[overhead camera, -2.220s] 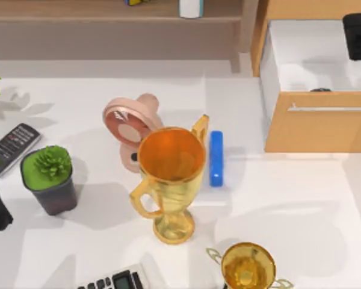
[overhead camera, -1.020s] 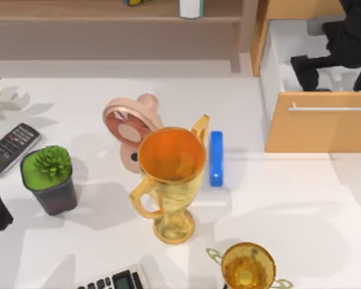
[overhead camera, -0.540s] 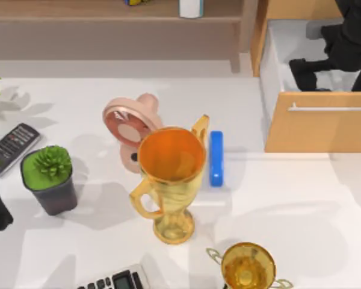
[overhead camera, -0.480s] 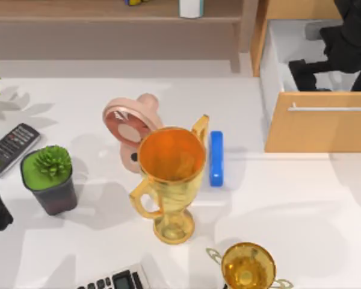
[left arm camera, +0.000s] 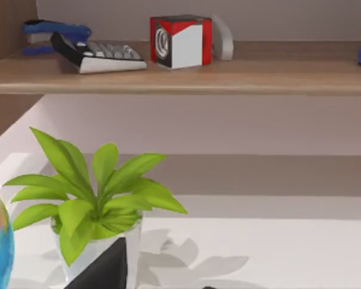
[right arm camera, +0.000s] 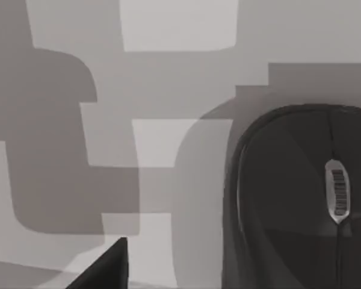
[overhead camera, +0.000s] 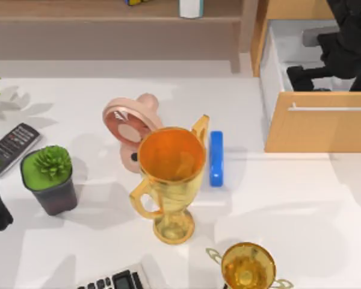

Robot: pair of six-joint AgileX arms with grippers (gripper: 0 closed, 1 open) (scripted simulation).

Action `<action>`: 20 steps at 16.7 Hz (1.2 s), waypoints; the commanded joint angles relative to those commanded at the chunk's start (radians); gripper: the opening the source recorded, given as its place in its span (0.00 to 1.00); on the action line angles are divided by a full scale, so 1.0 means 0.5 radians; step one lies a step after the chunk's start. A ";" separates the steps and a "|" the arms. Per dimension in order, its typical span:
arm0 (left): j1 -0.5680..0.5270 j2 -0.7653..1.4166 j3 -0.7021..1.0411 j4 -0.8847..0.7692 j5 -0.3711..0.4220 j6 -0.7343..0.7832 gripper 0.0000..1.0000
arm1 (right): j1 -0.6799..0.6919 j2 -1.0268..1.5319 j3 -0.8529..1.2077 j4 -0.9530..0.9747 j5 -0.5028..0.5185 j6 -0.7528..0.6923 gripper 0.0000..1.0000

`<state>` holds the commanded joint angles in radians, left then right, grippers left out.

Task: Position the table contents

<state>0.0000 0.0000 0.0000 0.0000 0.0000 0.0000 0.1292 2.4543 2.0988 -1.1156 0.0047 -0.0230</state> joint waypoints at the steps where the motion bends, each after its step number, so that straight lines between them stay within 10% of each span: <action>1: 0.000 0.000 0.000 0.000 0.000 0.000 1.00 | 0.000 0.000 0.000 0.000 0.000 0.000 0.85; 12: 0.000 0.000 0.000 0.000 0.000 0.000 1.00 | 0.000 0.000 0.000 0.000 0.000 0.000 0.02; 20: 0.000 0.000 0.000 0.000 0.000 0.000 1.00 | 0.000 0.000 0.000 0.000 0.000 0.000 0.00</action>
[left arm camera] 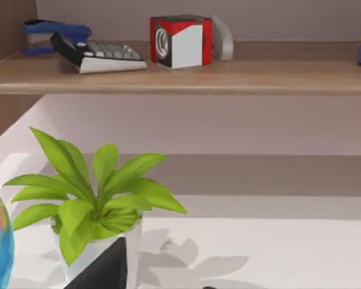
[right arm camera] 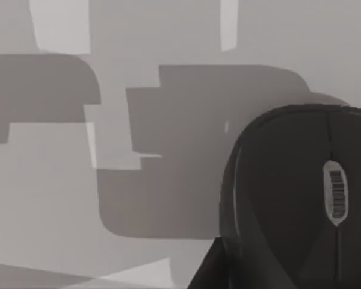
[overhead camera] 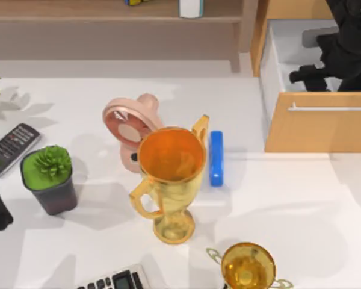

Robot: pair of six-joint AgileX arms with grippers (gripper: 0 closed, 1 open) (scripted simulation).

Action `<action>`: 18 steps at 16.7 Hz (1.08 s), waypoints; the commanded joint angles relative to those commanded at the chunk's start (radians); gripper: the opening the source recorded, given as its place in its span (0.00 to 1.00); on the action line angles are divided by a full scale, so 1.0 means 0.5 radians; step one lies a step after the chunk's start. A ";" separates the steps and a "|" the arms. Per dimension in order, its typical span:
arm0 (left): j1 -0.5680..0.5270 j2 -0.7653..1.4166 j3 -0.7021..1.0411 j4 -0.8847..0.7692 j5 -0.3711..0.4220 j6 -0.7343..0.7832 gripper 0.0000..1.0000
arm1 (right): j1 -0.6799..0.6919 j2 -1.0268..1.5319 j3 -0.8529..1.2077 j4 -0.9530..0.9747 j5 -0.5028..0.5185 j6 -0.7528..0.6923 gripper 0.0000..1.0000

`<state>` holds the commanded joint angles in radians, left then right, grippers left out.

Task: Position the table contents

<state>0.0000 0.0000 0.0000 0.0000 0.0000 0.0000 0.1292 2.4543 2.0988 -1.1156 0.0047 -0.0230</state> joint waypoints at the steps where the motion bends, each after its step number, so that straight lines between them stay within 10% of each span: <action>1: 0.000 0.000 0.000 0.000 0.000 0.000 1.00 | -0.002 -0.003 0.001 -0.001 -0.001 0.003 0.00; 18: 0.000 0.000 0.000 0.000 0.000 0.000 1.00 | 0.080 -1.368 -0.809 0.123 -0.090 0.014 0.00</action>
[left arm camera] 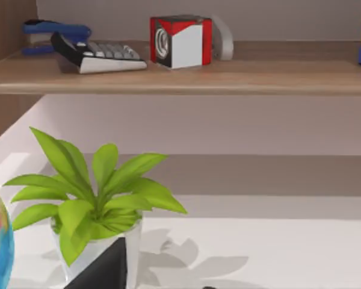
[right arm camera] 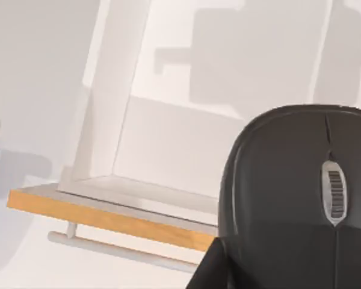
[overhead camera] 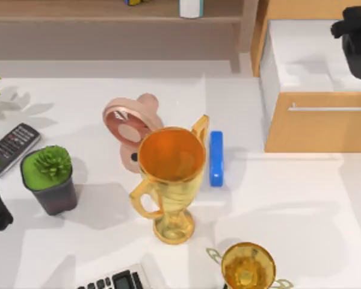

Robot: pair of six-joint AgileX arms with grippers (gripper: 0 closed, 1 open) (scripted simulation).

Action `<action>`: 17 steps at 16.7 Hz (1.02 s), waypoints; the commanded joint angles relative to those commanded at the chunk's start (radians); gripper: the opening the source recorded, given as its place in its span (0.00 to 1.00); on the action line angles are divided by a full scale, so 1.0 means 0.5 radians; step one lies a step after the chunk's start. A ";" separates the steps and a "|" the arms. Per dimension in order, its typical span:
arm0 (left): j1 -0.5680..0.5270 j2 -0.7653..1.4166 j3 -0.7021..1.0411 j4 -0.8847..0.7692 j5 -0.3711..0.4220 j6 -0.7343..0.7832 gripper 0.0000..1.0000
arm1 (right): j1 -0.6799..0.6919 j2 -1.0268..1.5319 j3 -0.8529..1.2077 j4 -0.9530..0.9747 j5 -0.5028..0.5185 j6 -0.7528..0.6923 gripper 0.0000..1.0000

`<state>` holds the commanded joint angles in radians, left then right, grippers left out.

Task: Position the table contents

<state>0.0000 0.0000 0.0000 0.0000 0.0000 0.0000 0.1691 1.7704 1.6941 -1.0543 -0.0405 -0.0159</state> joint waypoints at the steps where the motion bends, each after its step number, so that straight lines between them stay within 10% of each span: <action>1: 0.000 0.000 0.000 0.000 0.000 0.000 1.00 | -0.010 -0.107 -0.123 0.019 -0.004 -0.002 0.00; 17: 0.000 0.000 0.000 0.000 0.000 0.000 1.00 | -0.408 -1.205 -2.070 0.283 0.066 -0.110 0.00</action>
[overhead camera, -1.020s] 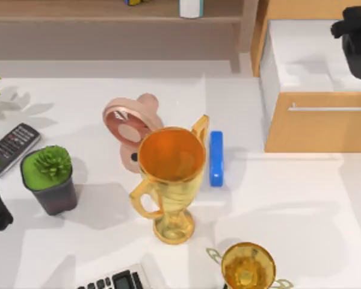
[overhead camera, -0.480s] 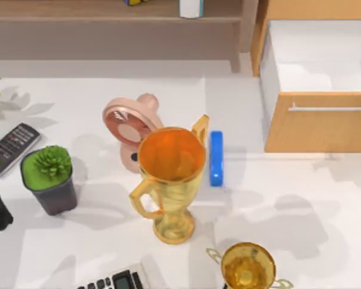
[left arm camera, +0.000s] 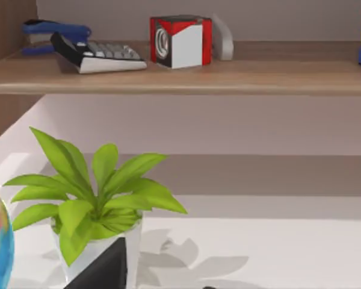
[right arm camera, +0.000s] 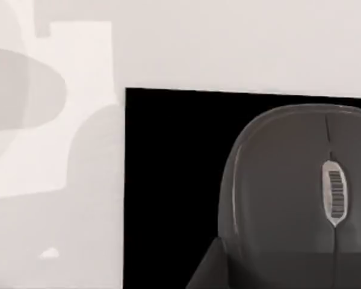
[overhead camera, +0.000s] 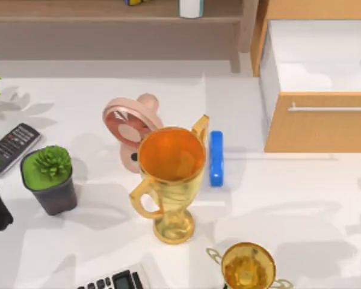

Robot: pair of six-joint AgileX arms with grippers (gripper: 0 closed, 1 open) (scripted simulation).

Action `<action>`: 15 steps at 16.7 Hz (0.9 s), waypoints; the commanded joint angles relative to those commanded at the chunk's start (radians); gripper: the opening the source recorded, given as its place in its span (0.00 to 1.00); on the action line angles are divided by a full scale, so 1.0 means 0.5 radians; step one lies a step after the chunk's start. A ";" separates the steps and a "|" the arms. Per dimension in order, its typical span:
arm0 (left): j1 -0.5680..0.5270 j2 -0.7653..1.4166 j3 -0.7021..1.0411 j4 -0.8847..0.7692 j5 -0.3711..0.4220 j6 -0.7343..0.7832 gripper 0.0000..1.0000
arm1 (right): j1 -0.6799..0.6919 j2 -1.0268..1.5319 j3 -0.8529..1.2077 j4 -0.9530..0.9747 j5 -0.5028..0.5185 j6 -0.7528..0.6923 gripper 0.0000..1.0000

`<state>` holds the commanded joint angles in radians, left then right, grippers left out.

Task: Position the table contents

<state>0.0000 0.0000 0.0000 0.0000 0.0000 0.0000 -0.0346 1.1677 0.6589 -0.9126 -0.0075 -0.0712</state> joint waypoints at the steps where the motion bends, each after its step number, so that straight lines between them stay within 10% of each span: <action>1: 0.000 0.000 0.000 0.000 0.000 0.000 1.00 | -0.019 -0.030 -0.071 0.014 0.001 -0.010 0.00; 15: 0.000 0.000 0.000 0.000 0.000 0.000 1.00 | -0.063 -0.095 -0.205 0.125 -0.057 -0.061 0.00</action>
<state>0.0000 0.0000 0.0000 0.0000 0.0000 0.0000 -0.0660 1.1204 0.5563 -0.8501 -0.0358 -0.1016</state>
